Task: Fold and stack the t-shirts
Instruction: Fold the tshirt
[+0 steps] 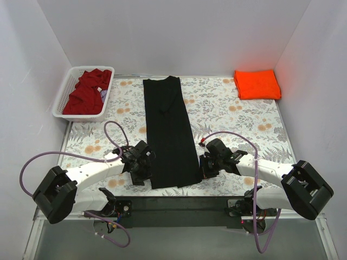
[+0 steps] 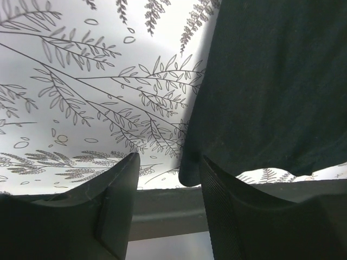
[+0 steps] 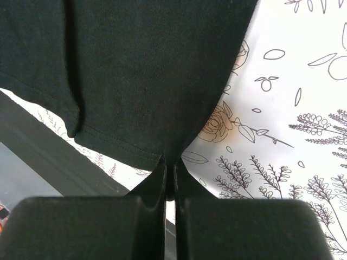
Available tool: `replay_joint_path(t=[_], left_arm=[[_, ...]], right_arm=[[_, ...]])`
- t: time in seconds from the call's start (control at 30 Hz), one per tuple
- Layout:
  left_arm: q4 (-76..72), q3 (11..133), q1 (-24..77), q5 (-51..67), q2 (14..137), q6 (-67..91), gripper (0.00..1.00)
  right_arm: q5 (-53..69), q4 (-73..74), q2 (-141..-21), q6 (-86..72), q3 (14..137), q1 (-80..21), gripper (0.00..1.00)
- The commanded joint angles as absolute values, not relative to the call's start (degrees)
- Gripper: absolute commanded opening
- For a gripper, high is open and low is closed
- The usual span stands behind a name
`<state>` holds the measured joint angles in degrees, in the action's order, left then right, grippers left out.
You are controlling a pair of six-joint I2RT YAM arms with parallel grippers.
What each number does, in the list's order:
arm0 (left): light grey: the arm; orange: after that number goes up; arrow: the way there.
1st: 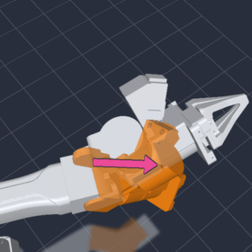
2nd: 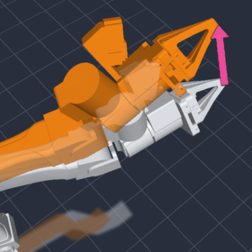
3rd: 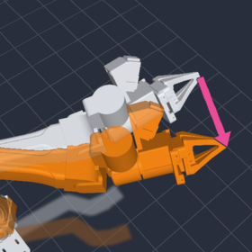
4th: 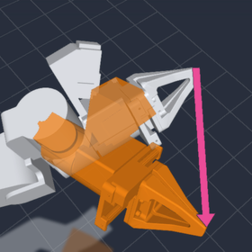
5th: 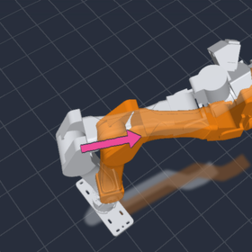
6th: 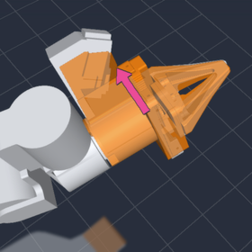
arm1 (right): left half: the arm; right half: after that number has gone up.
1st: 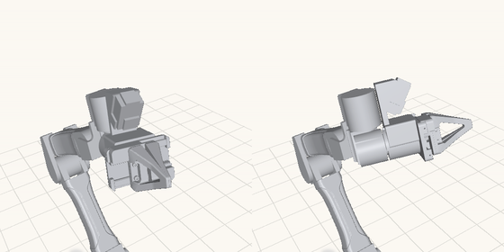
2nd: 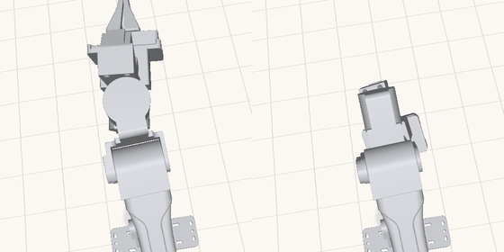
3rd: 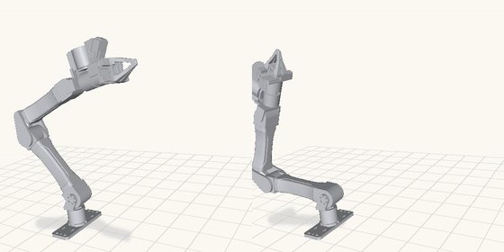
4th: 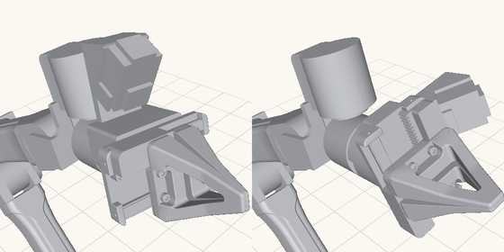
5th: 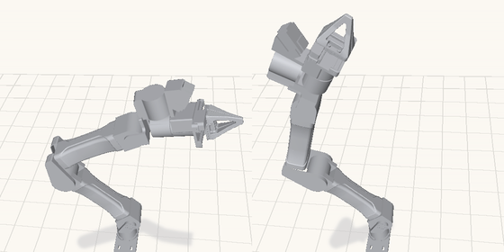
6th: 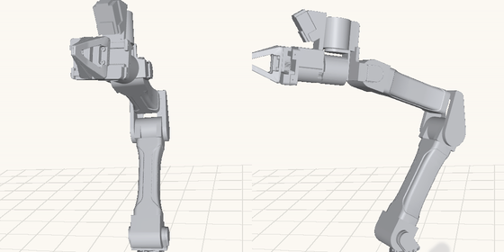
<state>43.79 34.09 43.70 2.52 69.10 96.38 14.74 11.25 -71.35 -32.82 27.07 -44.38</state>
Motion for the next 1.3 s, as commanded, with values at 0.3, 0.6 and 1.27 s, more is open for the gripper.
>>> replay_joint_path(t=[0.3,0.6,1.27], left_arm=[[41.3,34.2,47.8,6.1,73.6,97.6,0.33],[39.6,33.1,49.7,5.5,75.2,99.1,0.08],[49.6,38.8,63.8,3.6,59.0,113.0,0.0]], right_arm=[[10.2,16.3,-73.7,-30.5,23.7,-44.9,0.01],[11.5,16.4,-74.3,-29.6,24.1,-44.9,0.01],[9.3,41.4,-64.8,-30.3,40.7,-58.5,0.01]])
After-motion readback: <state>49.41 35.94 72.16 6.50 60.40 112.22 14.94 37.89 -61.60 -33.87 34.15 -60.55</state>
